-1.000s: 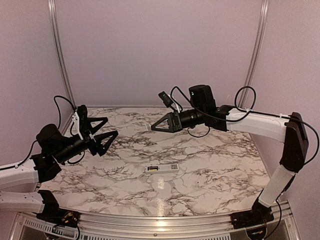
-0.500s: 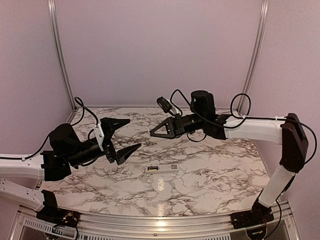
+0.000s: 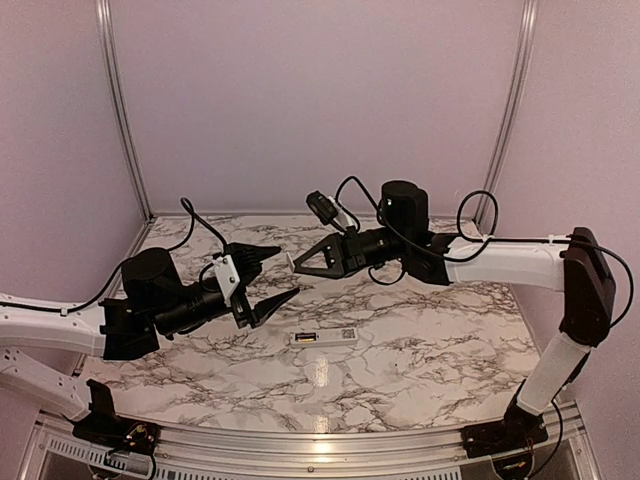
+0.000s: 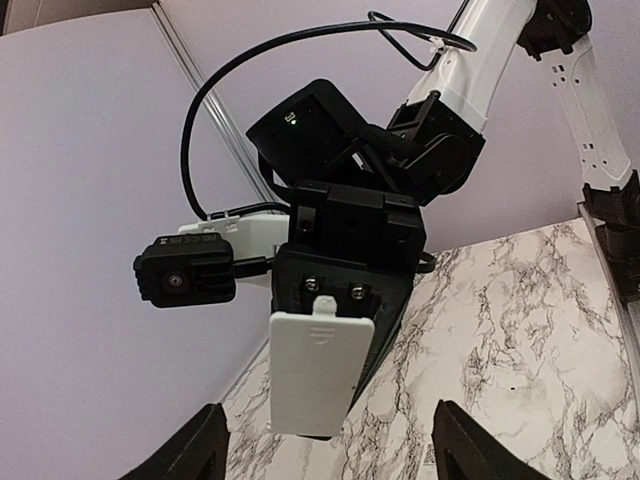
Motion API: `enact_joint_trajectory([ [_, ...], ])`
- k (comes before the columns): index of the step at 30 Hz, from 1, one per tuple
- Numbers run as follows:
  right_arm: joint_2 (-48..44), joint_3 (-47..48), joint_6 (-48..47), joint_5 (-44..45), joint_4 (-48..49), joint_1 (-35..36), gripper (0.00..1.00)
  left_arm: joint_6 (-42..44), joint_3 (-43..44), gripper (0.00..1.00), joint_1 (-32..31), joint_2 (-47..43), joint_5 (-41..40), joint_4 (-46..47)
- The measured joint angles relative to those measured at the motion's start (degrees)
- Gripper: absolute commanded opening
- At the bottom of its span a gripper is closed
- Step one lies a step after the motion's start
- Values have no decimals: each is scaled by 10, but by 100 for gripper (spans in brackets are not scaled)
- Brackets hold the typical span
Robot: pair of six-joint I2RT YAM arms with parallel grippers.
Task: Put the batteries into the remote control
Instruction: Pass from the right arm to the left
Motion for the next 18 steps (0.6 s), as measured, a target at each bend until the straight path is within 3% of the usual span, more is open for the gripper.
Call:
enact_joint_trajectory([
  [18, 1, -3, 10, 0, 16, 9, 0, 3, 19, 45, -5, 9, -4, 9],
])
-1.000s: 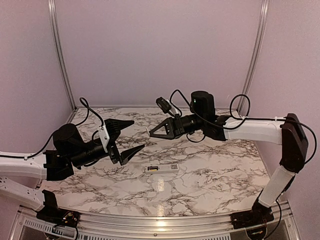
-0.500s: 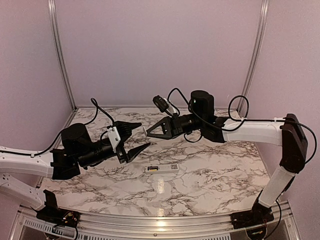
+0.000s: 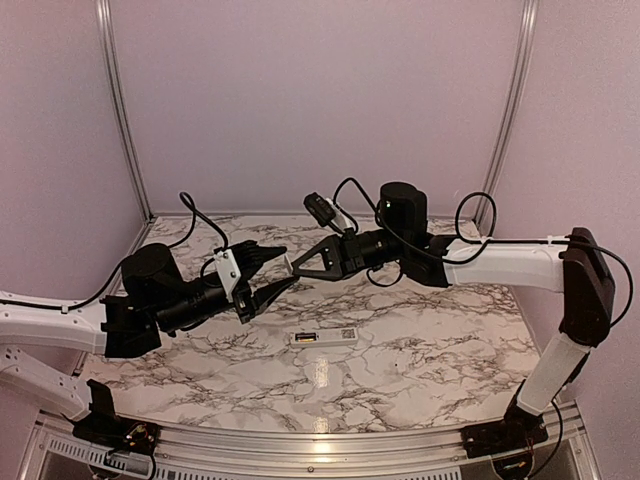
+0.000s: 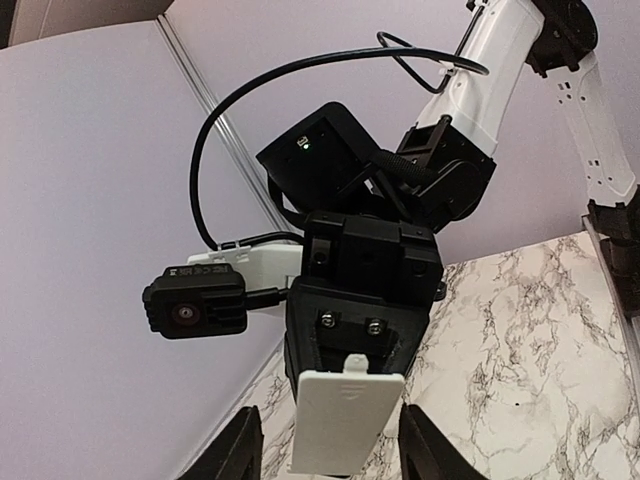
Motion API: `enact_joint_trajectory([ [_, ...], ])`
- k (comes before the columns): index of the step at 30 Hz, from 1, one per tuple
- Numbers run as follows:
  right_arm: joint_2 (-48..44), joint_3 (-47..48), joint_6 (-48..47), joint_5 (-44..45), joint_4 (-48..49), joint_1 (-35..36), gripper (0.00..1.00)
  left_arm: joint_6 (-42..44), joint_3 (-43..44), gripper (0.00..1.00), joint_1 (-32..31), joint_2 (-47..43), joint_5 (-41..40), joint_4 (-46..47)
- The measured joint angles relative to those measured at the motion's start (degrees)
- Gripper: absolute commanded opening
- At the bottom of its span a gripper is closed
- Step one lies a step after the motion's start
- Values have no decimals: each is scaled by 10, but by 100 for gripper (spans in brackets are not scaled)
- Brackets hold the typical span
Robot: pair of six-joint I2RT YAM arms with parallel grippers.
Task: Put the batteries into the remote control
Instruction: Pass from the right arm to the left
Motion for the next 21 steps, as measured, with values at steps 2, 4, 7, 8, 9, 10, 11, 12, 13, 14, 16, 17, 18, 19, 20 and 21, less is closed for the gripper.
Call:
enact_joint_trajectory([
  [2, 0, 0, 0, 0, 1, 0, 0, 0, 1, 42, 0, 2, 0, 0],
  [4, 0, 0, 0, 0, 1, 0, 0, 0, 1, 39, 0, 5, 0, 0],
  [7, 0, 0, 0, 0, 1, 0, 0, 0, 6, 33, 0, 11, 0, -1],
  [8, 0, 0, 0, 0, 1, 0, 0, 0, 9, 31, 0, 12, 0, -1],
  [9, 0, 0, 0, 0, 1, 0, 0, 0, 10, 28, 0, 13, 0, -1],
  [10, 0, 0, 0, 0, 2, 0, 0, 0, 12, 26, 0, 13, 0, -1],
  [11, 0, 0, 0, 0, 3, 0, 0, -1, 12, 25, 0, 13, 0, -1],
  [12, 0, 0, 0, -1, 3, 0, 0, 2, 13, 24, 0, 13, 0, -1],
  [13, 0, 0, 1, -1, 4, 0, 0, 2, 14, 22, 0, 13, 0, -2],
  [14, 0, 0, 1, -1, 5, 0, 2, 4, 15, 21, 0, 13, 0, -3],
  [16, 0, 0, 2, -2, 5, 0, 13, 3, 16, 19, 0, 13, 0, -6],
  [17, 0, -1, 2, -1, 6, 0, 20, 3, 16, 19, 0, 13, 0, -6],
  [18, 0, -3, 2, -1, 8, -2, 25, 3, 17, 19, 0, 13, 0, -8],
  [19, 0, -6, 4, -1, 8, -5, 30, 3, 18, 19, 0, 13, 0, -10],
  [20, 0, -10, 2, -2, 9, -8, 35, 3, 19, 19, 0, 13, 0, -16],
  [21, 0, -14, 0, -2, 7, -12, 37, 3, 21, 19, 0, 12, -1, -23],
])
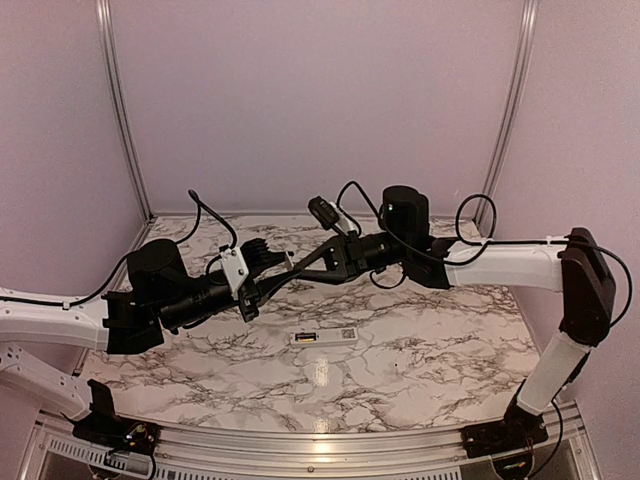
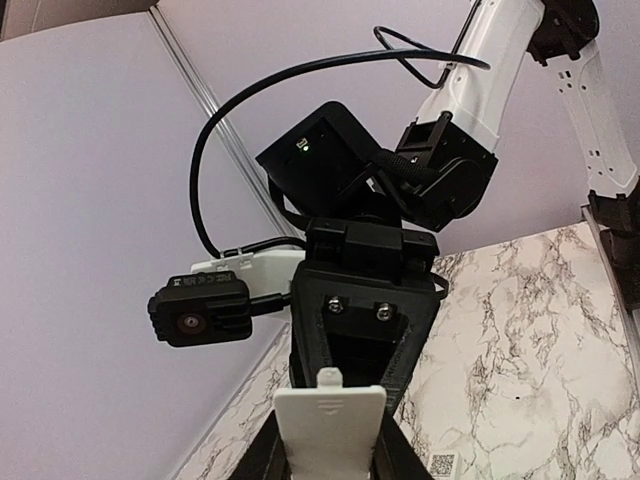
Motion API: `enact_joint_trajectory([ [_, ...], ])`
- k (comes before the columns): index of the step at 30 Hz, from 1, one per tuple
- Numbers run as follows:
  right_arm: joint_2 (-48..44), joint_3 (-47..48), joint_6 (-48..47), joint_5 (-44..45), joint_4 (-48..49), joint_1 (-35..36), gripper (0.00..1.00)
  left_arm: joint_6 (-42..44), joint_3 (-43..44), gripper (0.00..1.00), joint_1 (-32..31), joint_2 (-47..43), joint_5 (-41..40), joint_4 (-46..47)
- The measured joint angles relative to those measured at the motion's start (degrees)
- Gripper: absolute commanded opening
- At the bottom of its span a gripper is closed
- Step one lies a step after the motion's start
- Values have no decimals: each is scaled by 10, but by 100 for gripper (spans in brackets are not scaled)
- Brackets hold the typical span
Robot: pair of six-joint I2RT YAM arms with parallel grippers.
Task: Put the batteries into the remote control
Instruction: Pass from the right arm to the left, then pass from the left arm to the right
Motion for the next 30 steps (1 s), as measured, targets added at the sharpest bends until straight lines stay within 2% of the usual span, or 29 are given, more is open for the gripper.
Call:
enact_joint_trajectory([
  [4, -10, -13, -25, 7, -40, -35, 42, 3, 21, 19, 0, -1, -15, -57],
  [10, -51, -10, -128, 36, -163, -68, 48, 5, 86, 19, 5, 3, -37, -178],
  [18, -77, -5, -215, 49, -273, -57, 44, 1, 118, 20, 8, 49, -45, -286],
  [30, -64, 42, -247, 73, -322, -11, 36, 0, 158, 20, 8, 97, -37, -342],
])
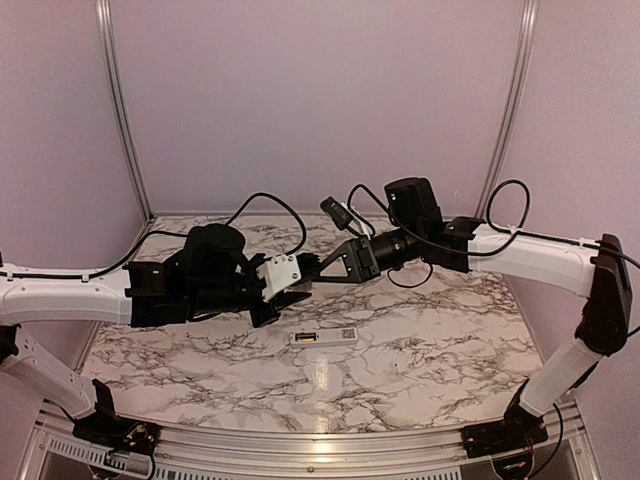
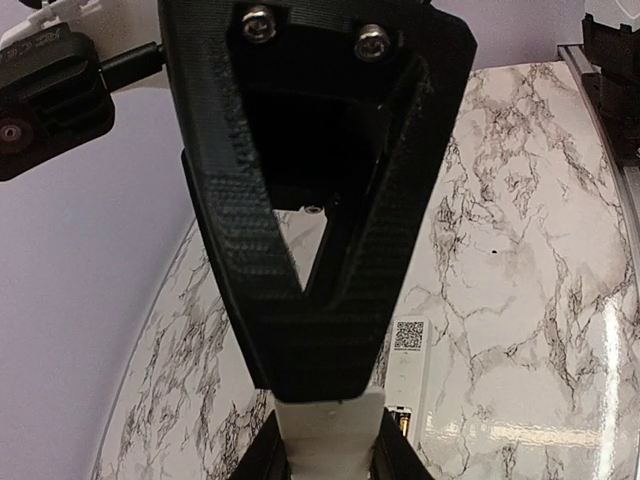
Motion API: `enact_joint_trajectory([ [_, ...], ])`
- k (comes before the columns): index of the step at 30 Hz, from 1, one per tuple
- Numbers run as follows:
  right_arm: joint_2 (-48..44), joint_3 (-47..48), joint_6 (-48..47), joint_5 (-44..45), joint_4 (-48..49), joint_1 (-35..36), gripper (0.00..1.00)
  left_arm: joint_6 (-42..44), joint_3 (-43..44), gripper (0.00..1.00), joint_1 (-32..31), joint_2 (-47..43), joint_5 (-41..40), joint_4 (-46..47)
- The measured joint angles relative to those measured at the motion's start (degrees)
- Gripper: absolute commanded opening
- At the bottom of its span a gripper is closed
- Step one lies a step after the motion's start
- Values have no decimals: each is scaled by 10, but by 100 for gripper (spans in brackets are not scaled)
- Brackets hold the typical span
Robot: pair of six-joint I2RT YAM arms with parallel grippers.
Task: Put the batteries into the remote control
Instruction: Pass from the left arm to the right, then pass from the right arm to the left
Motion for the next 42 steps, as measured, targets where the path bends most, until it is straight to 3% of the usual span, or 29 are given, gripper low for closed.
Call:
enact_joint_trajectory([
  [7, 28, 8, -8, 18, -28, 9, 23, 0, 4, 21, 0, 10, -1, -13],
  [13, 41, 24, -10, 34, -56, 12, 1, 0, 9, 23, 3, 25, -9, -28],
  [17, 46, 25, -6, 50, -69, 11, 0, 3, 9, 40, 4, 30, -21, -39],
  [20, 48, 24, -8, 53, -70, 11, 0, 1, 9, 67, 3, 30, -23, -38],
  [24, 48, 24, -6, 54, -63, 5, 0, -5, 9, 81, 3, 27, -31, -34],
  [30, 27, -34, 17, 48, 4, -41, 0, -66, -47, 81, 28, -73, -6, 20],
  [35, 4, -77, 48, 38, 87, -61, 0, -205, -120, 78, 100, -171, 79, 124],
  [39, -5, -80, 71, 29, 158, -61, 0, -326, -132, 78, 144, -170, 135, 172],
  [42, -8, -82, 94, 19, 216, -61, 0, -417, -132, 70, 169, -143, 198, 207],
])
